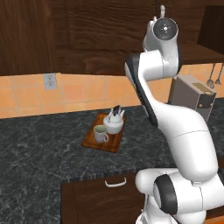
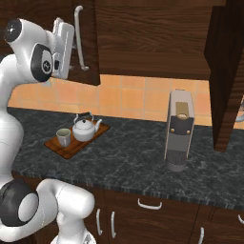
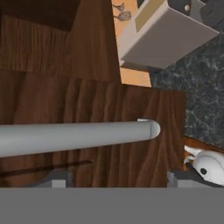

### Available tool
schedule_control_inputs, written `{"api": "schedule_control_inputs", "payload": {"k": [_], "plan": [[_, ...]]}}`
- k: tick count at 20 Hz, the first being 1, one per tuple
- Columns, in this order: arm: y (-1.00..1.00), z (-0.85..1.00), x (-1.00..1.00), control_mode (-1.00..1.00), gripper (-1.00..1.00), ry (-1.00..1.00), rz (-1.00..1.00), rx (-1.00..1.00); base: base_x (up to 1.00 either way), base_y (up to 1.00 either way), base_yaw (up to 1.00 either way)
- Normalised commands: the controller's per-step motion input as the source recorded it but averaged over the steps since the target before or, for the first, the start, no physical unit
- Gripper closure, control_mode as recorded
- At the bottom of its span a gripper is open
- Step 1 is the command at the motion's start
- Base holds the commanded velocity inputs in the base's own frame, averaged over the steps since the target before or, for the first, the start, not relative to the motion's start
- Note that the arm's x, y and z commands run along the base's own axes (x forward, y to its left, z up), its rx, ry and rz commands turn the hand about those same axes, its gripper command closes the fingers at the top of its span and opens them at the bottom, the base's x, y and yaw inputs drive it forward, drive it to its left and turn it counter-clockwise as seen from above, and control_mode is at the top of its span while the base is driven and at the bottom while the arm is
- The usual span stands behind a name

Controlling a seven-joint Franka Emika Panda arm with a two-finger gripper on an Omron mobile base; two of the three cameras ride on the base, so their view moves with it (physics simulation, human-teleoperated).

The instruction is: Pick the kettle from the counter and place it on the tray. Then pick the mug from the cabinet and place it on the tray. Then close the cabinet doors.

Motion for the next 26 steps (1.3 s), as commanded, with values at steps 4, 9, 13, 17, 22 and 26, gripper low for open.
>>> {"api": "schedule_control_inputs", "payload": {"k": [4, 9, 13, 17, 22, 26], "plan": [[0.00, -0.25, 0.58, -1.00, -1.00, -0.09, 0.09, 0.02, 0.00, 0.00, 0.00], [0.00, -0.15, 0.59, -1.00, -1.00, -0.01, 0.11, 0.05, 0.00, 0.00, 0.00], [0.00, -0.01, 0.35, -1.00, -1.00, 0.01, 0.10, 0.01, 0.00, 0.00, 0.00], [0.11, -0.07, 0.31, -1.00, -1.00, 0.07, 0.07, 0.00, 0.00, 0.00, 0.00], [0.23, -0.19, 0.33, -1.00, -1.00, 0.01, 0.03, 0.00, 0.00, 0.00, 0.00], [0.26, -0.26, 0.45, -1.00, -1.00, 0.00, 0.02, 0.00, 0.00, 0.00, 0.00]]}}
